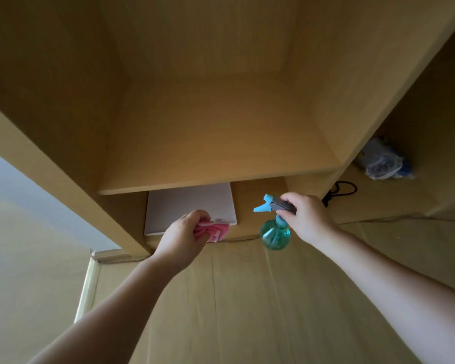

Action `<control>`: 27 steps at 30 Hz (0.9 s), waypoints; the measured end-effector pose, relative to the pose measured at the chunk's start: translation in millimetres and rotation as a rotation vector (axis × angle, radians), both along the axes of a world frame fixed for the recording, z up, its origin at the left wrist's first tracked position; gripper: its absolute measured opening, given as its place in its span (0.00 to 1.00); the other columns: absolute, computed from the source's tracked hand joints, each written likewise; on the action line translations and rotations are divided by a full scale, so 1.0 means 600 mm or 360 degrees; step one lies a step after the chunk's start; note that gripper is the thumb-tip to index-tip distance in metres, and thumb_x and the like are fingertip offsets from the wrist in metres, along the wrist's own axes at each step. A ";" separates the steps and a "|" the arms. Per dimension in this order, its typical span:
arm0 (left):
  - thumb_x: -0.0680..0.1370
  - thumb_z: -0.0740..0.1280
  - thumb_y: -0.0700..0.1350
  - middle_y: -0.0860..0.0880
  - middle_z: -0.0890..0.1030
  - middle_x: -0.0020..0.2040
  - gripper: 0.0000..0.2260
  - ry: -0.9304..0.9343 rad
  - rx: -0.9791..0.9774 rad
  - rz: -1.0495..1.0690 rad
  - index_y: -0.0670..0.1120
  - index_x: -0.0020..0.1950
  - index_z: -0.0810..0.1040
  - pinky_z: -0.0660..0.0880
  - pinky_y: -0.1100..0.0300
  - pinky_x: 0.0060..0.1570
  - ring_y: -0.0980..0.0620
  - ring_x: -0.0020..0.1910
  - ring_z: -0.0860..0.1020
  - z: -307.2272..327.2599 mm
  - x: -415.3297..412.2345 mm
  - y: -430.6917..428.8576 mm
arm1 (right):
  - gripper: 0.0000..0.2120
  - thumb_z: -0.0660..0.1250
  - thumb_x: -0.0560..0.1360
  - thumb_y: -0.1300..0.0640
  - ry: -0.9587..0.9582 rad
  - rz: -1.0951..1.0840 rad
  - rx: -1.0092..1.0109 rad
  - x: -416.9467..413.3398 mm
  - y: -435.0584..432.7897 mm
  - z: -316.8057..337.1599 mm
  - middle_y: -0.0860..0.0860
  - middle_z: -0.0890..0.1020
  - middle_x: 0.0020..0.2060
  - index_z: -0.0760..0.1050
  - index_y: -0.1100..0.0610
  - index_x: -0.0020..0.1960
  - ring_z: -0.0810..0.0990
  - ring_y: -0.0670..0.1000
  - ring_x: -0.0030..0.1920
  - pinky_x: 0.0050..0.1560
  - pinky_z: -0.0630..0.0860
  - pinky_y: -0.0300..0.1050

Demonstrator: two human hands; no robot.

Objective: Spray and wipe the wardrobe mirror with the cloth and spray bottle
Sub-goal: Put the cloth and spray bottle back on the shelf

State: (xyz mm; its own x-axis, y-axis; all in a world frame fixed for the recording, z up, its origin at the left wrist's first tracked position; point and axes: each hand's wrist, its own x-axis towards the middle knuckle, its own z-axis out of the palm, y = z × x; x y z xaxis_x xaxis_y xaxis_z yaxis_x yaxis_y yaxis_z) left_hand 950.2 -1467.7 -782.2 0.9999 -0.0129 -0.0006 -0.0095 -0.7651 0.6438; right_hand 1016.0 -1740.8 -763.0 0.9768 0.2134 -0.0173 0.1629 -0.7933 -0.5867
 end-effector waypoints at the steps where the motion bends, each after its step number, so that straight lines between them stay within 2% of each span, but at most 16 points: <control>1: 0.72 0.71 0.44 0.55 0.77 0.44 0.10 -0.0022 0.0019 -0.0006 0.51 0.52 0.76 0.71 0.60 0.38 0.54 0.41 0.75 -0.022 0.009 0.000 | 0.06 0.70 0.75 0.58 -0.0019 -0.0004 -0.0012 0.009 0.000 -0.026 0.46 0.80 0.40 0.78 0.54 0.52 0.77 0.49 0.40 0.35 0.68 0.39; 5: 0.73 0.71 0.44 0.55 0.76 0.44 0.11 -0.0130 0.0069 -0.0015 0.50 0.54 0.77 0.69 0.61 0.36 0.54 0.41 0.75 -0.093 0.048 -0.004 | 0.04 0.68 0.76 0.59 -0.0071 -0.0015 -0.0029 0.049 0.004 -0.107 0.49 0.81 0.39 0.78 0.55 0.50 0.78 0.52 0.40 0.38 0.72 0.45; 12: 0.73 0.70 0.41 0.55 0.75 0.45 0.13 -0.0235 0.0075 0.0041 0.48 0.56 0.77 0.73 0.57 0.41 0.52 0.44 0.74 -0.161 0.077 -0.013 | 0.06 0.65 0.78 0.60 -0.0035 -0.0004 -0.0016 0.106 0.016 -0.177 0.54 0.80 0.44 0.78 0.57 0.54 0.78 0.56 0.45 0.41 0.70 0.46; 19: 0.72 0.71 0.39 0.55 0.76 0.46 0.13 -0.0276 0.0083 0.0035 0.47 0.56 0.78 0.68 0.60 0.40 0.53 0.42 0.73 -0.200 0.091 -0.005 | 0.11 0.64 0.79 0.60 -0.0068 -0.0040 -0.0053 0.150 0.028 -0.218 0.56 0.81 0.52 0.77 0.58 0.60 0.79 0.56 0.51 0.52 0.77 0.52; 24: 0.73 0.70 0.39 0.53 0.78 0.48 0.13 -0.0262 0.0095 0.0060 0.47 0.57 0.77 0.70 0.60 0.40 0.51 0.44 0.75 -0.207 0.095 0.001 | 0.10 0.63 0.79 0.59 -0.0039 -0.0070 -0.0074 0.169 0.030 -0.238 0.54 0.82 0.50 0.77 0.55 0.60 0.79 0.54 0.49 0.49 0.78 0.51; 27: 0.73 0.70 0.39 0.53 0.78 0.48 0.14 -0.0265 0.0093 0.0058 0.47 0.57 0.77 0.71 0.59 0.40 0.52 0.44 0.75 -0.208 0.097 -0.001 | 0.13 0.62 0.80 0.59 -0.0045 -0.0093 -0.0073 0.172 0.031 -0.248 0.55 0.81 0.54 0.76 0.56 0.63 0.80 0.56 0.52 0.52 0.78 0.53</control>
State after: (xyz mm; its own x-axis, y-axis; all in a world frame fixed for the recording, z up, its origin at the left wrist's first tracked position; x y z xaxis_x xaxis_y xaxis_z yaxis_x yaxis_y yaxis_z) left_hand 1008.1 -1468.1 -906.7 0.9861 0.0188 0.1652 -0.0836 -0.8030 0.5900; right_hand 1119.4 -1722.4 -911.5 0.9878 0.1559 0.0019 0.1317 -0.8278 -0.5453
